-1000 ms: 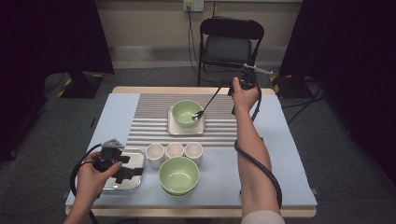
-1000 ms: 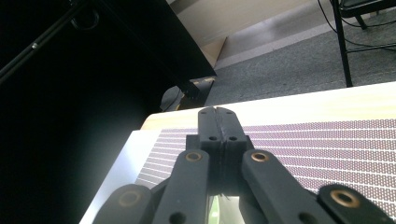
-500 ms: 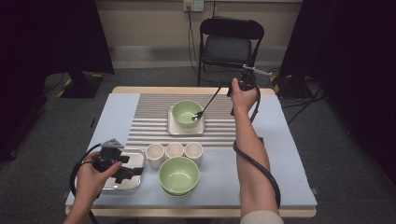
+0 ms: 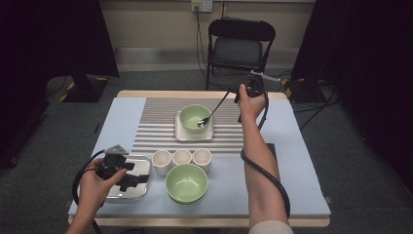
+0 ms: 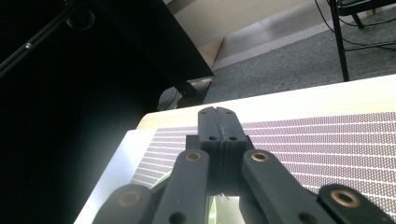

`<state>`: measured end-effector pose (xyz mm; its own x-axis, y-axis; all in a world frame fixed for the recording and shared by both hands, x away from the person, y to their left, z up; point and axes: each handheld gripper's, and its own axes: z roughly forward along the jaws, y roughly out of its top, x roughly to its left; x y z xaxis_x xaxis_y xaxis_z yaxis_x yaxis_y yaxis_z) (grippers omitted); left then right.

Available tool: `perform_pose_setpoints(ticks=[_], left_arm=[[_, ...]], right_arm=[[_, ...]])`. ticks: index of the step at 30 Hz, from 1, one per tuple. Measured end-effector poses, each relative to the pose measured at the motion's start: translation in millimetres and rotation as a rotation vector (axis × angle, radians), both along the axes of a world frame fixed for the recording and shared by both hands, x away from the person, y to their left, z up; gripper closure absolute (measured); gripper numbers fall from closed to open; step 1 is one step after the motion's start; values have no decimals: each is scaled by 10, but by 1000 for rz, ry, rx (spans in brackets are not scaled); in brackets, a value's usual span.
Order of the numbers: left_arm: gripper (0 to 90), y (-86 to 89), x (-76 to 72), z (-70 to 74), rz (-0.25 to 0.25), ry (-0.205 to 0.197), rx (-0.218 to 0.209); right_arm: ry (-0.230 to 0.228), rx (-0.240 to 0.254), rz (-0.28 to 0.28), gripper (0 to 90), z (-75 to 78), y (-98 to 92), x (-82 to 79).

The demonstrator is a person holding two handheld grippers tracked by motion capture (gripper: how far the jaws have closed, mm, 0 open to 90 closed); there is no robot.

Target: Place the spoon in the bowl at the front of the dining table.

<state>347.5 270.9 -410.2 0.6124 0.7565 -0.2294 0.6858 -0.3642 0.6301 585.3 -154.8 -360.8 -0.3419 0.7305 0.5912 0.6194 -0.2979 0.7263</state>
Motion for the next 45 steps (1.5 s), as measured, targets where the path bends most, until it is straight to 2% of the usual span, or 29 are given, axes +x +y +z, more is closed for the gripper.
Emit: perform_pose_setpoints(ticks=[25,45], left_arm=[[174,-72,-8,-16,-8,4,18],[175,-83,-16,-3,-8,0,26]], right_arm=[[39,10,9,900,-188,-85,-286],[47,-8,24,900,-257,-1,-432]])
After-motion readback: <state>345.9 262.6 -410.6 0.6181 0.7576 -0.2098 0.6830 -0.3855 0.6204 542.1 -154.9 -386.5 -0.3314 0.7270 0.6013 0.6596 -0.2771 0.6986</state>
